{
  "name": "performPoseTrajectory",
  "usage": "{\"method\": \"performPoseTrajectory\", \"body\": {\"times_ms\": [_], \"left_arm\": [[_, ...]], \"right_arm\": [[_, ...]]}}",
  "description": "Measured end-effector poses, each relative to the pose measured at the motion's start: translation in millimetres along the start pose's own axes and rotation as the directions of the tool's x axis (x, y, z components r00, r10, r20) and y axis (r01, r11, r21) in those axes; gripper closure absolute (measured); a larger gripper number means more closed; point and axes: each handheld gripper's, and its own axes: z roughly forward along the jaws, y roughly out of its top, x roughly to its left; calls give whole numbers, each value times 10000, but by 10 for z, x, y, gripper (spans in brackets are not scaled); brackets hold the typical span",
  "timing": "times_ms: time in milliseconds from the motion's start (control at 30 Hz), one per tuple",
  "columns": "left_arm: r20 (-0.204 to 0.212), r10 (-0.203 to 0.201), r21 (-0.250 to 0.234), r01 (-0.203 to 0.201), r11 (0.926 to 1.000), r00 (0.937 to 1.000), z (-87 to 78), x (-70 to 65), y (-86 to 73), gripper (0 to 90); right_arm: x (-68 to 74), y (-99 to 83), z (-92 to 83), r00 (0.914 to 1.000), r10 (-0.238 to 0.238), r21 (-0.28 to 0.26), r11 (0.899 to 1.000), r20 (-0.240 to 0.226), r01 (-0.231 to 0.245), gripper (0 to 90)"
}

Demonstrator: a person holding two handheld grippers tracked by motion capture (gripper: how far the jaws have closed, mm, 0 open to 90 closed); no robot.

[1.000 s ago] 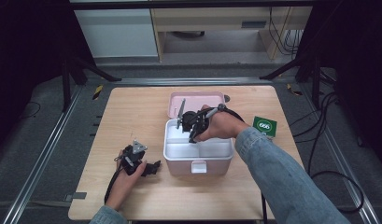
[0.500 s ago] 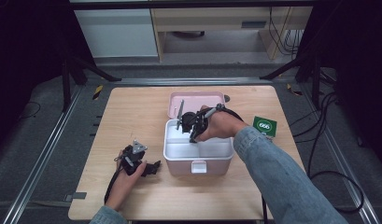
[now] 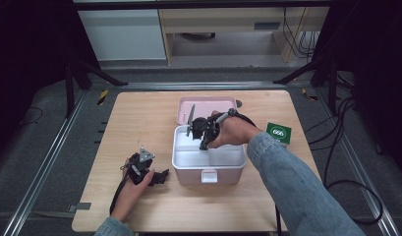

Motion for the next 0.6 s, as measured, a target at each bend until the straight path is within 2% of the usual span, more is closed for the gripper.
{"method": "performPoseTrajectory", "body": {"times_ms": [267, 433, 600], "left_arm": [[3, -24, -16, 24, 10000, 10000, 1, -1, 0, 0], [-2, -29, -23, 29, 10000, 10000, 2, -2, 0, 0], [0, -23, -20, 23, 10000, 10000, 1, -1, 0, 0]], "right_arm": [[-2, -15, -47, 10000, 71, -236, 9997, -14, -71, 897], [-4, -37, -112, 9998, 180, -571, 9982, -19, -181, 897], [-1, -75, -279, 9991, 390, -1263, 9913, 140, -369, 898]]}}
